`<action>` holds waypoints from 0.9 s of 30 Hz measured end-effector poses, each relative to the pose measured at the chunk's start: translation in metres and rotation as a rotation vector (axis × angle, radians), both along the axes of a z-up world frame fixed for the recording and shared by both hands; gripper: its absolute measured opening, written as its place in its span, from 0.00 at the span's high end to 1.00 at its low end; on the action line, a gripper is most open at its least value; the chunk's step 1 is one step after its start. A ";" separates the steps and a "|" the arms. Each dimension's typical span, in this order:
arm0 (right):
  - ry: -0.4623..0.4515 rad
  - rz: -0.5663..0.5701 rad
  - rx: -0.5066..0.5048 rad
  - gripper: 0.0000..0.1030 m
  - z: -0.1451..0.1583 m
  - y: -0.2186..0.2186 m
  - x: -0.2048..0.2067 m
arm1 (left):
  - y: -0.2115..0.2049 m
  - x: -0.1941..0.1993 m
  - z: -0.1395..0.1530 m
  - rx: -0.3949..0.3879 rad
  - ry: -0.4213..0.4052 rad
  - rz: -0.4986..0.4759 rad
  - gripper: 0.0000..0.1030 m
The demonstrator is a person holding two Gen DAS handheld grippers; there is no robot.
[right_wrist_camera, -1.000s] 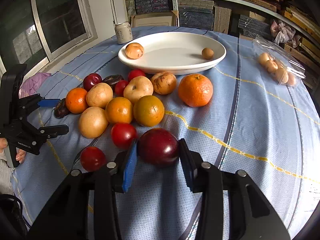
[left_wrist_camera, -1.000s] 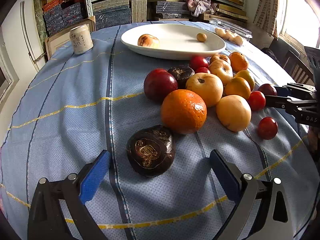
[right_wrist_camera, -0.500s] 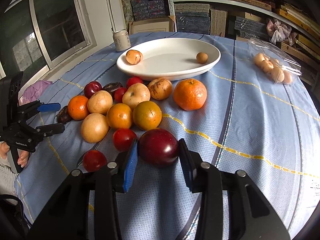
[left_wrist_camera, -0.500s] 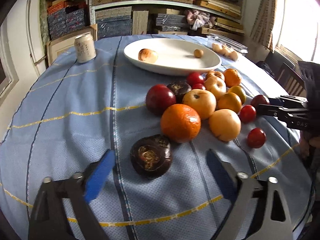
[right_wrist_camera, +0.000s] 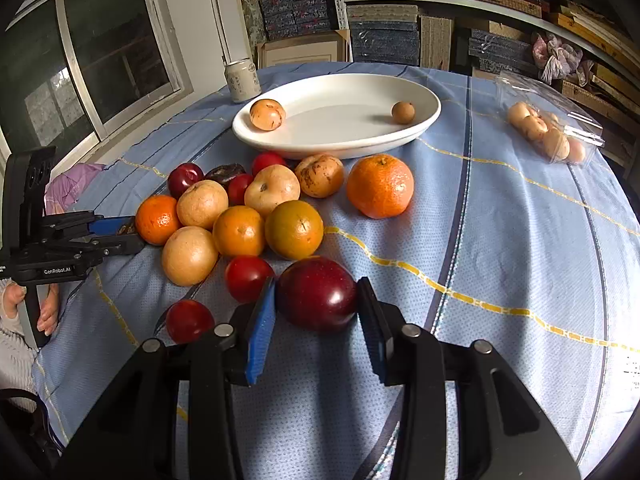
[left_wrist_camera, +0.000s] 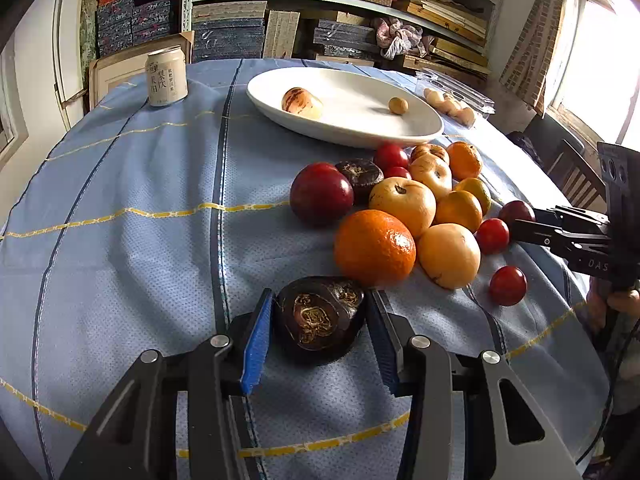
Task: Organize fruits
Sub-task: 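Close left gripper on the dark purple fruit while right gripper closes on the red apple, then lift both fruits over the white plate and open both grippers to release them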
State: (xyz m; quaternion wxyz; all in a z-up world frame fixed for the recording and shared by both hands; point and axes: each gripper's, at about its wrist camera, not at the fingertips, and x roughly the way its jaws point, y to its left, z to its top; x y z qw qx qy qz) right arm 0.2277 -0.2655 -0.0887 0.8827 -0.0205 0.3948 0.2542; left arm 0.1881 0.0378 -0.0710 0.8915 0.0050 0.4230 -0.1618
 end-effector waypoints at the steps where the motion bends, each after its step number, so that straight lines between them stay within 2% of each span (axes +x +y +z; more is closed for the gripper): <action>1: -0.003 -0.001 0.001 0.61 0.000 0.000 0.000 | 0.000 0.000 0.000 -0.002 0.000 -0.004 0.55; 5: -0.009 -0.004 0.009 0.62 0.001 -0.001 -0.002 | 0.003 -0.003 0.002 -0.020 -0.008 0.000 0.55; 10: -0.032 -0.020 0.029 0.62 0.006 -0.008 -0.006 | 0.008 -0.013 0.014 -0.011 -0.093 0.046 0.55; 13: -0.049 -0.042 0.062 0.62 0.012 -0.017 -0.007 | 0.014 -0.008 0.021 -0.038 -0.094 0.064 0.55; 15: -0.060 -0.063 0.079 0.62 0.017 -0.022 -0.006 | 0.016 0.001 0.028 -0.028 -0.099 0.088 0.55; 21: -0.091 -0.075 0.086 0.62 0.049 -0.021 0.015 | -0.007 0.054 0.063 -0.004 -0.099 0.057 0.55; 24: -0.117 -0.070 0.076 0.62 0.069 -0.006 0.041 | -0.028 0.085 0.074 -0.005 -0.108 0.044 0.55; 27: -0.114 -0.093 0.104 0.62 0.074 0.008 0.078 | -0.048 0.122 0.072 -0.036 -0.080 0.043 0.55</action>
